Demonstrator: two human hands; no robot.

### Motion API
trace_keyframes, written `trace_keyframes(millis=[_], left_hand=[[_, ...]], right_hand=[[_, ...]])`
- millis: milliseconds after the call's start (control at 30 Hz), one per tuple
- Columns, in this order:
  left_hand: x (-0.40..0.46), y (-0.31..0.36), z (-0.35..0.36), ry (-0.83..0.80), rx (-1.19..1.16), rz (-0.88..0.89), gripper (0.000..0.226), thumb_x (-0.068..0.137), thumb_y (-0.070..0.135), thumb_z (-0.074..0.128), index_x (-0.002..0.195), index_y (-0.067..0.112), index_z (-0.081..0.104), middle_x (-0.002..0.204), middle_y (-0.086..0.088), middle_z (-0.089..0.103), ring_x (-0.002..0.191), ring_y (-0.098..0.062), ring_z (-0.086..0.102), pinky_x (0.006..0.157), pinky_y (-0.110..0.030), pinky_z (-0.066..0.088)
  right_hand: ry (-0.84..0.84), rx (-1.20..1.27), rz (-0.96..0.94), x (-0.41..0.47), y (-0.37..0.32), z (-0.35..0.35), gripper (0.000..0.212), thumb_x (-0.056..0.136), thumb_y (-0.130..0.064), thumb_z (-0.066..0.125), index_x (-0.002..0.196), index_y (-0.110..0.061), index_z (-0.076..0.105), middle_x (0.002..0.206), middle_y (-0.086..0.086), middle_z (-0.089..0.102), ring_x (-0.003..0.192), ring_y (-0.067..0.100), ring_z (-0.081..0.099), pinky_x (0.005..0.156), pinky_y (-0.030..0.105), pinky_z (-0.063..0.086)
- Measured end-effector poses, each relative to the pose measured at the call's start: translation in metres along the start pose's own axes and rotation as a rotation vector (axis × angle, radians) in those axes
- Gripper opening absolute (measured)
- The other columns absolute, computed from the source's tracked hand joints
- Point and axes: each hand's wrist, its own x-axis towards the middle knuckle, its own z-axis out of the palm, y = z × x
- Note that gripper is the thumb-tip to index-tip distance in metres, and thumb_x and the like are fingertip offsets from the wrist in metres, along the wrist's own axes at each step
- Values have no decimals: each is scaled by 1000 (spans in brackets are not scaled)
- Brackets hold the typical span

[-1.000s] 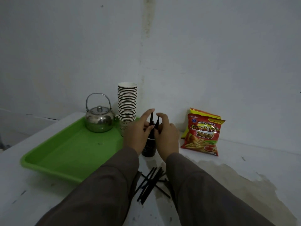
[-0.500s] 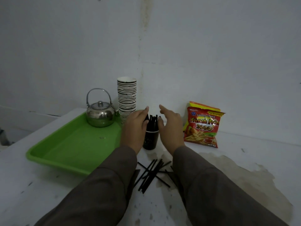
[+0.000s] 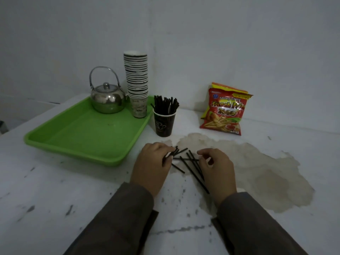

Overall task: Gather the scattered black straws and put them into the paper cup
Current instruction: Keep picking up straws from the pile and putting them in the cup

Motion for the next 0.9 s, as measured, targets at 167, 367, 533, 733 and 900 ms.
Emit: trace_keyframes(millis=[167,367,533,733,900], left_hand=[[2,9,10,-138,85,111,24,81,10,59,104,17,66,100,-5,67,97,-25,55,82,-37,42],[5,-1,8,-127,137,70,32,83,1,52,108,15,65,106,-7,66,100,-28,53,84,-39,40],[3,-12,4,-162,219,-79,31,88,35,52,114,19,59,110,-2,61,100,-22,49,83,-36,41],[-2,-3,10,-258,230,-27,32,84,40,57,109,21,60,106,0,58,98,-19,47,81,-31,38],[-7,7,12,-246,229,68,18,87,25,52,102,20,62,101,-1,63,92,-21,51,79,-32,38]], right_hand=[[-108,-168,-101,-2,-1,0,11,82,-19,62,91,-15,67,84,4,61,82,23,52,73,32,40],[-242,-423,-211,-10,-4,9,22,88,-33,53,99,-18,65,98,4,58,93,23,47,80,34,34],[-209,-378,-180,-11,-6,10,16,87,-27,53,89,-17,65,90,2,61,88,21,51,81,33,36],[-93,57,108,-6,-3,4,9,82,-20,62,74,-24,58,68,-11,57,64,6,53,59,20,45],[-75,56,175,1,5,1,8,82,-20,63,77,-24,59,67,-12,55,63,4,52,54,15,38]])
